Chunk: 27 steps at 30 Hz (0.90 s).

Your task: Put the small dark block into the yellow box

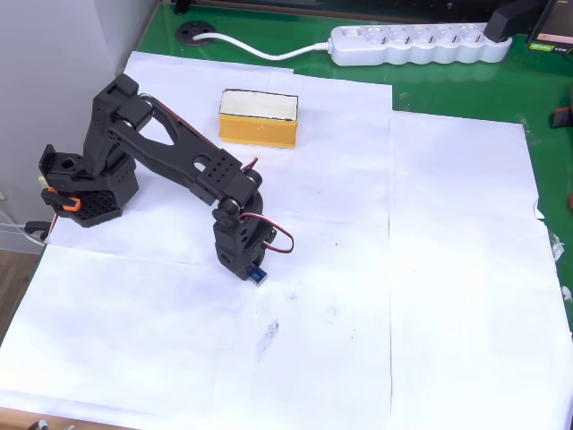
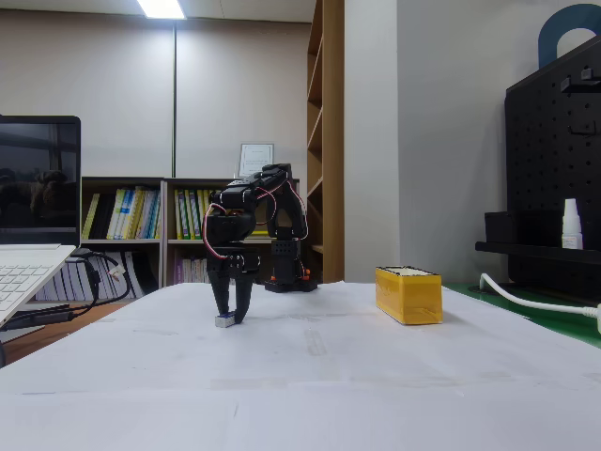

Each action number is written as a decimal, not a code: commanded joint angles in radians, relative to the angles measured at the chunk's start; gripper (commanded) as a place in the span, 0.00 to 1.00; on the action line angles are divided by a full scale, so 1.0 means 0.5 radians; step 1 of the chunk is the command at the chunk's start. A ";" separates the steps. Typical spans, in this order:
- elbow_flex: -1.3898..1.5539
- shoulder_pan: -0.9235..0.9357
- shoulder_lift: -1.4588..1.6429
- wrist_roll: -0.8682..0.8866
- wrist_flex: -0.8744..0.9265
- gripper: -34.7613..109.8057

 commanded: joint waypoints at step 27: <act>1.546 -0.546 -1.043 0.439 1.641 0.24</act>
